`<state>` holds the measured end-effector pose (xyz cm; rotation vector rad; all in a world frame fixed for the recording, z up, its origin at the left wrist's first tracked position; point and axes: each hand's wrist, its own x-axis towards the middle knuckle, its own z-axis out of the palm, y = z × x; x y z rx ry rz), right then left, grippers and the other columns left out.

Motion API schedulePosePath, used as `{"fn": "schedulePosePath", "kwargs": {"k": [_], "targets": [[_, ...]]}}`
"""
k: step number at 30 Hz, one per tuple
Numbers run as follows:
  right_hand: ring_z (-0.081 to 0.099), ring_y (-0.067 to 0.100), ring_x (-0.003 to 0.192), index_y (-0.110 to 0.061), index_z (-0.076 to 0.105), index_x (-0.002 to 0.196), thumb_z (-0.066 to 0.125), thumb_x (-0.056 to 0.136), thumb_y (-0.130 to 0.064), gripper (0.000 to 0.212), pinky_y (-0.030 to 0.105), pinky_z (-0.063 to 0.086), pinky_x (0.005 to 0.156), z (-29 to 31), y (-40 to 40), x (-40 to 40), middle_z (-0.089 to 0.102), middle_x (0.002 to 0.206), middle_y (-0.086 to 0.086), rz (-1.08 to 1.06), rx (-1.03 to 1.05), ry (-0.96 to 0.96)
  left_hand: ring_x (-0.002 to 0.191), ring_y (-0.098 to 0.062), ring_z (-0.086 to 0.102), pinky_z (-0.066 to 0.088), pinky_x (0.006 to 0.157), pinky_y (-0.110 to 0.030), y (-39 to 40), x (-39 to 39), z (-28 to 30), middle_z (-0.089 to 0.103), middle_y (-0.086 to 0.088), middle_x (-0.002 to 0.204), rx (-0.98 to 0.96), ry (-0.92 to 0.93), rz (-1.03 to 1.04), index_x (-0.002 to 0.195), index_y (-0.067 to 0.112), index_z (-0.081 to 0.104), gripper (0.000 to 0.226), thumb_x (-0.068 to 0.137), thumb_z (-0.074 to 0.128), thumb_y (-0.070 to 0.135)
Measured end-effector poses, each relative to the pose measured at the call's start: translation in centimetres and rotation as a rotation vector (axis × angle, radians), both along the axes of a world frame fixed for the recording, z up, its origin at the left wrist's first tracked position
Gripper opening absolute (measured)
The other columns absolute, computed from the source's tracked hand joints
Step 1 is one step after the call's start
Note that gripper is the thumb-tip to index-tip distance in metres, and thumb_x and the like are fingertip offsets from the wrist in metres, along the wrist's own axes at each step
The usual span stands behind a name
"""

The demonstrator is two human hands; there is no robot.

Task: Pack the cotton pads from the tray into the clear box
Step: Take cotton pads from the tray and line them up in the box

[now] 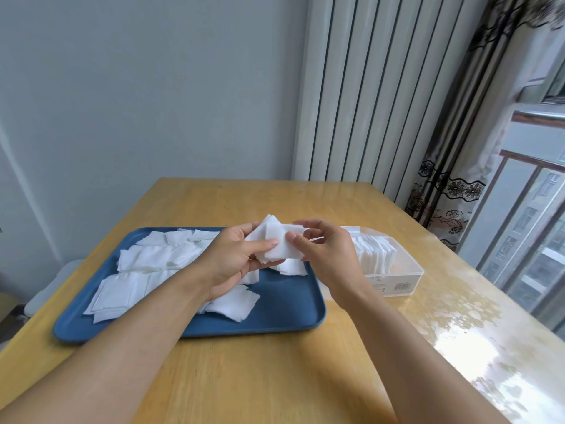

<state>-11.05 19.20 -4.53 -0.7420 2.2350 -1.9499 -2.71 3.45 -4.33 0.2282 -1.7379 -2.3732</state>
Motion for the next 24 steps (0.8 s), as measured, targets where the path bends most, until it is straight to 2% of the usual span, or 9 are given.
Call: {"fn": "schedulePosePath", "kwargs": {"k": [3, 9, 11, 15, 18, 20, 24], "targets": [[0.071, 0.009, 0.082, -0.028, 0.074, 0.099, 0.081, 0.085, -0.029, 0.015, 0.036, 0.061, 0.08, 0.2, 0.2, -0.1, 0.072, 0.092, -0.005, 0.012, 0.037, 0.012, 0.108, -0.03, 0.072, 0.062, 0.085, -0.036, -0.2, 0.1, -0.2, 0.07, -0.021, 0.123, -0.035, -0.007, 0.015, 0.121, 0.001, 0.067, 0.028, 0.093, 0.064, -0.002], [0.073, 0.013, 0.081, -0.02, 0.072, 0.1, 0.083, 0.084, -0.021, 0.02, 0.03, 0.061, 0.074, 0.5, 0.5, -0.1, 0.075, 0.101, 0.001, 0.095, 0.024, -0.061, 0.108, -0.031, 0.071, 0.062, 0.084, -0.035, -0.6, 0.2, 0.0, 0.07, -0.022, 0.124, -0.054, -0.018, -0.006, 0.125, 0.0, 0.064, 0.031, 0.095, 0.061, -0.004], [0.073, 0.015, 0.078, -0.017, 0.072, 0.097, 0.084, 0.083, -0.019, 0.019, 0.033, 0.061, 0.075, 0.6, 0.6, -0.1, 0.075, 0.101, 0.004, 0.114, 0.019, -0.068, 0.104, -0.028, 0.072, 0.062, 0.08, -0.031, -0.6, 0.2, 0.0, 0.07, -0.022, 0.123, -0.065, -0.019, -0.006, 0.125, 0.0, 0.065, 0.03, 0.095, 0.06, -0.005], [0.068, 0.013, 0.071, -0.012, 0.066, 0.09, 0.085, 0.081, -0.012, 0.021, 0.035, 0.061, 0.073, 0.6, 0.6, -0.1, 0.07, 0.086, 0.0, 0.127, 0.002, -0.088, 0.099, -0.025, 0.074, 0.06, 0.074, -0.026, -0.6, 0.2, 0.0, 0.074, -0.017, 0.115, -0.086, -0.019, 0.003, 0.122, 0.001, 0.066, 0.029, 0.094, 0.061, -0.006], [0.069, 0.013, 0.072, -0.012, 0.063, 0.105, 0.085, 0.08, -0.007, 0.034, 0.028, 0.058, 0.069, 0.7, 0.6, -0.1, 0.069, 0.073, -0.007, 0.144, -0.041, -0.14, 0.096, -0.024, 0.075, 0.06, 0.073, -0.025, -0.6, 0.2, -0.1, 0.076, -0.014, 0.108, -0.084, -0.018, 0.013, 0.12, 0.003, 0.067, 0.029, 0.093, 0.063, -0.006], [0.07, 0.014, 0.074, -0.014, 0.064, 0.112, 0.084, 0.08, -0.005, 0.039, 0.028, 0.057, 0.07, 0.7, 0.7, -0.2, 0.072, 0.076, -0.006, 0.121, -0.064, -0.143, 0.094, -0.024, 0.075, 0.061, 0.074, -0.027, -0.7, 0.1, 0.0, 0.076, -0.014, 0.107, -0.06, -0.016, 0.019, 0.121, 0.002, 0.067, 0.026, 0.095, 0.061, -0.003], [0.071, 0.016, 0.079, -0.019, 0.066, 0.109, 0.081, 0.084, -0.007, 0.032, 0.028, 0.058, 0.07, 0.7, 0.9, -0.7, 0.074, 0.093, 0.0, 0.015, -0.085, -0.099, 0.093, -0.029, 0.075, 0.063, 0.082, -0.035, -1.1, -0.2, 0.0, 0.075, -0.02, 0.109, 0.005, -0.009, 0.035, 0.122, -0.001, 0.066, 0.026, 0.103, 0.049, 0.0]]}}
